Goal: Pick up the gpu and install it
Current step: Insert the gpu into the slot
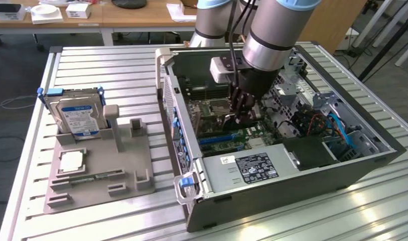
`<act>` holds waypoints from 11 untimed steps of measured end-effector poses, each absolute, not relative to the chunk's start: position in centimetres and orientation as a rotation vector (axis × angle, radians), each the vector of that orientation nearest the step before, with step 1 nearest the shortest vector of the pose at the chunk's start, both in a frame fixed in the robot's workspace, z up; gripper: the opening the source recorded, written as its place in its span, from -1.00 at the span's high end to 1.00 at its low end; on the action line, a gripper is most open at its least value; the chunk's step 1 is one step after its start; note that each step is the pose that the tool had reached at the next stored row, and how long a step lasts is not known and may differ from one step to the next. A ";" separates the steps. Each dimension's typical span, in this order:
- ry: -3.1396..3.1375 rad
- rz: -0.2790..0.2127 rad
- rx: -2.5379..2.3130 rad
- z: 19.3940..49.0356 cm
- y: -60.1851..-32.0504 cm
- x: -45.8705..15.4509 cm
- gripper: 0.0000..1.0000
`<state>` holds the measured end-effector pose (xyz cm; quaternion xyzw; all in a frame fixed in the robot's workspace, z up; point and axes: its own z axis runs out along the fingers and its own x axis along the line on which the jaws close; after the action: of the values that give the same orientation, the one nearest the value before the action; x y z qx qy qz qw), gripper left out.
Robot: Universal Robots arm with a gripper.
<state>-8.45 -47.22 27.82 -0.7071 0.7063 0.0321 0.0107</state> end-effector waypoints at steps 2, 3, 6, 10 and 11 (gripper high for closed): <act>2.204 0.100 -2.206 27.8 -47.2 -8.5 0.45; 2.204 0.100 -2.206 27.7 -47.2 -8.5 0.45; 2.204 0.100 -2.206 27.6 -47.2 -8.5 0.45; 2.204 0.100 -2.207 27.4 -47.2 -8.5 0.45; 2.204 0.100 -2.207 27.3 -47.2 -8.5 0.45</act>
<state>-8.55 -47.22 27.32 -0.7071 0.7063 0.0321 0.0106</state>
